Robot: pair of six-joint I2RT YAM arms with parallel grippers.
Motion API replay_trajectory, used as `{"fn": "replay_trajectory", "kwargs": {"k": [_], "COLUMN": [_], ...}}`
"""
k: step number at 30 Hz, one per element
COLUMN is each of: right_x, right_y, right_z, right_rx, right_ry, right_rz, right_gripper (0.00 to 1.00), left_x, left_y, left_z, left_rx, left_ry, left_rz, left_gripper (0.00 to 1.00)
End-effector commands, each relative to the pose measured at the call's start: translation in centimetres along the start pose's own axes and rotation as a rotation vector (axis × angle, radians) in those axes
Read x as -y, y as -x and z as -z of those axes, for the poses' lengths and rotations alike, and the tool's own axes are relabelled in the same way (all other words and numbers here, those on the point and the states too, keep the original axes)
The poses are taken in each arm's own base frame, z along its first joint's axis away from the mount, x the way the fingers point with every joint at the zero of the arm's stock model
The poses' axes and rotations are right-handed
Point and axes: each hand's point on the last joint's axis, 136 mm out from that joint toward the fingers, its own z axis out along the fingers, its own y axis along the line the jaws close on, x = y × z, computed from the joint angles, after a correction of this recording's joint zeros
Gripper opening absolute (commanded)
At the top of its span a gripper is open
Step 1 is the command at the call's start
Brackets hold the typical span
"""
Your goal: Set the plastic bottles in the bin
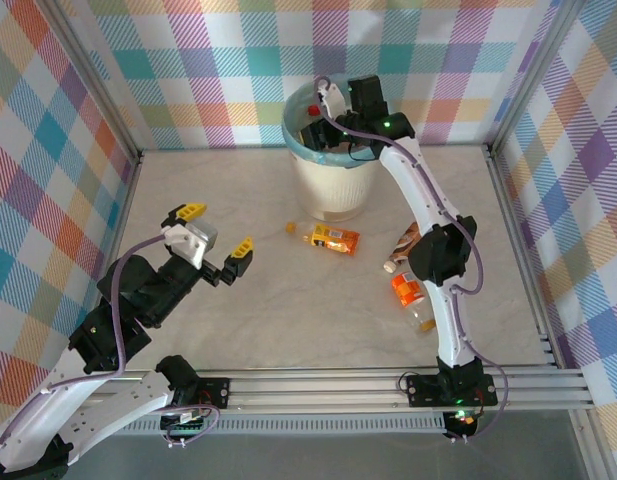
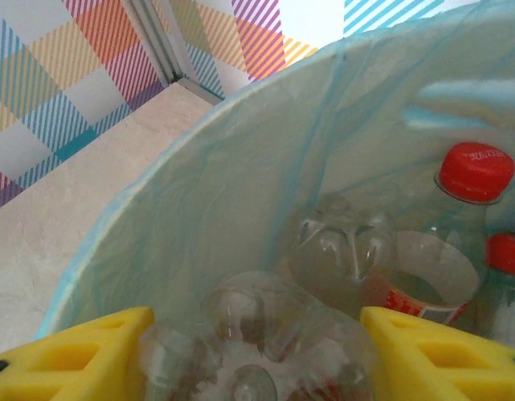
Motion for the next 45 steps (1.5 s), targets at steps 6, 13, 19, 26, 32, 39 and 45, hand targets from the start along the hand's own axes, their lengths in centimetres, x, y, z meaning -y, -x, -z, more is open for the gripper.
{"fn": "replay_trajectory", "kwargs": {"k": [6,13,19,26,32,39,45], "right_x": [1.2,-0.9,-3.9,-5.4,-8.0,-11.1,-11.3], "right_y": [-4.8,0.7,8.4,11.5,12.0,8.7,3.9], "right_z": [-3.4,0.2,6.1,10.6,14.0,17.9,22.1], "right_rx": [-0.115,0.023,0.248,0.334,0.332,0.272,0.267], "right_ry": [0.032,0.079,0.130,0.095,0.118,0.138,0.024], "right_rz": [0.023,-0.014,-0.021,-0.019,-0.020,-0.034,-0.044], "right_gripper": [0.66,0.80,0.91,0.97,0.96,0.91,0.91], "left_x": [0.3,0.4,0.7,0.8,1.7,5.1,7.6], "left_y": [-0.7,-0.7,-0.5,-0.1,-1.5,-8.3,-11.8], "left_z": [-0.6,-1.1,-2.1,-2.6,-3.1,-6.1,-9.5], "left_rx": [-0.016,-0.021,-0.019,-0.017,-0.080,-0.328,-0.374], "left_ry": [-0.004,-0.001,-0.010,-0.014,-0.055,-0.231,-0.397], "left_rz": [0.019,0.022,0.024,0.032,-0.026,-0.317,-0.454], "left_gripper": [0.97,0.97,0.97,0.97,0.97,0.96,0.96]}}
